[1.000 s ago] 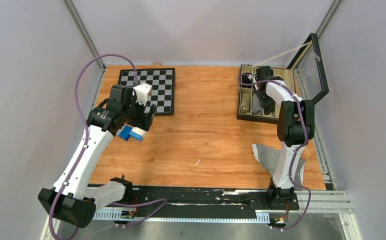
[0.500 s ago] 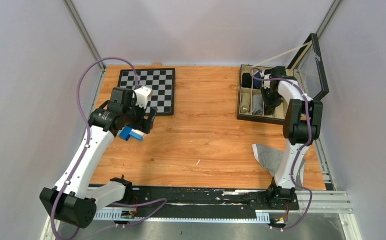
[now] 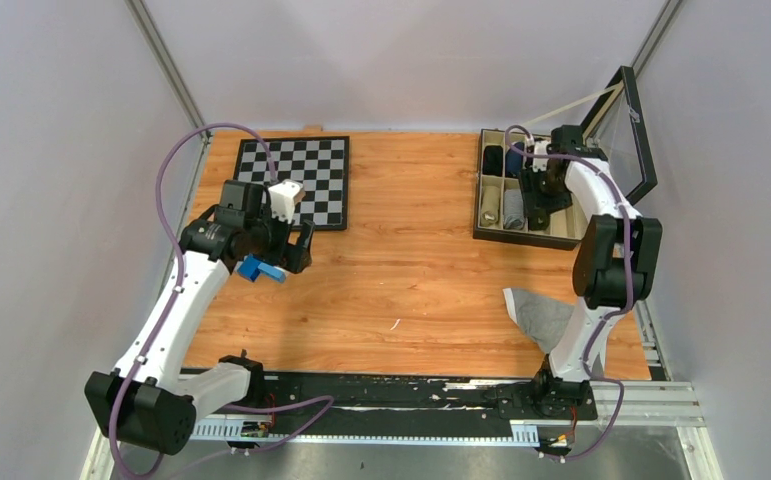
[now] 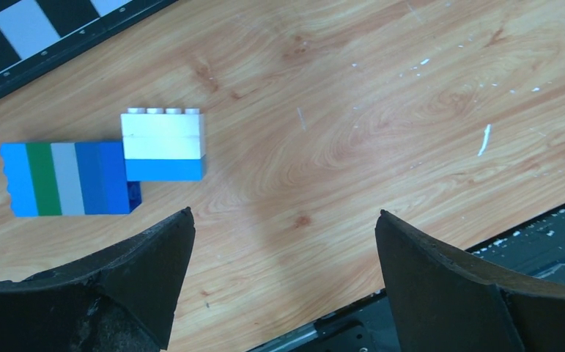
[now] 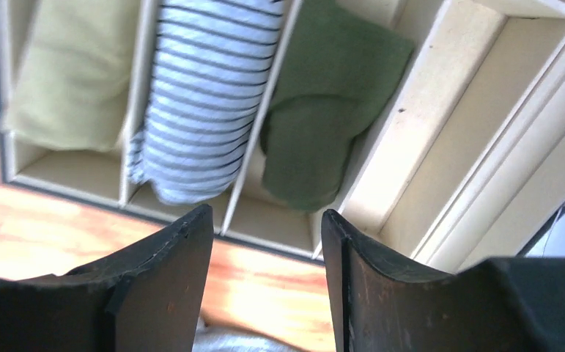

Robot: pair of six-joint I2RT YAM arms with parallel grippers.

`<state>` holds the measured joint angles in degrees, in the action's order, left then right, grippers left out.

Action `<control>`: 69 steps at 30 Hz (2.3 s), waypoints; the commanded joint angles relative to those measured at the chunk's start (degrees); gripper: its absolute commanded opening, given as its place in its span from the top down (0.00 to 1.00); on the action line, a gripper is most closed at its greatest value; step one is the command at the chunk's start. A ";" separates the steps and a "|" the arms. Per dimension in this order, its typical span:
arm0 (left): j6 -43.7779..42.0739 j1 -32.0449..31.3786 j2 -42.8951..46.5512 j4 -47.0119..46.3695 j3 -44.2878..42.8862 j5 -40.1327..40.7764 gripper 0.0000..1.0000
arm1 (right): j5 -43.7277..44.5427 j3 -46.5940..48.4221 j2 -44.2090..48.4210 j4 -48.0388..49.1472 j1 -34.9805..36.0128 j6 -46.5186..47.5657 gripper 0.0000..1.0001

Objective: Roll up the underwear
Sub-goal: Place the underwear in the storage box, then pick up the underwear from the corner of the board.

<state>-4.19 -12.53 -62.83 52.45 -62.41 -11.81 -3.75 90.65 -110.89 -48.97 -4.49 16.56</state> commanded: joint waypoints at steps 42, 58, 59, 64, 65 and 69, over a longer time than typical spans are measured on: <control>-13.38 0.67 9.73 4.43 -1.17 -21.19 0.00 | -0.64 -45.51 49.88 -14.97 -23.20 26.49 0.59; -9.19 0.67 6.53 6.37 -2.54 -23.73 0.00 | 3.71 -47.28 50.09 -22.83 -25.48 29.25 0.49; -9.47 0.67 6.80 5.81 -2.29 -22.63 0.00 | 3.67 -47.50 49.55 -22.40 -25.60 29.81 0.48; -11.33 0.67 6.63 6.39 -1.45 -21.31 0.00 | 3.70 -52.15 48.25 -14.73 -25.66 34.79 0.46; -12.24 0.67 7.03 6.26 -1.11 -22.30 0.00 | 3.71 -53.52 47.96 -12.42 -25.65 36.18 0.46; -14.24 0.67 7.66 6.86 -1.56 -24.08 0.00 | 6.53 -58.33 44.83 -3.71 -25.66 39.24 0.49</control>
<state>-15.92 -12.23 -56.58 59.09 -63.44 -33.67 -0.32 35.73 -63.48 -63.18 -29.82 50.76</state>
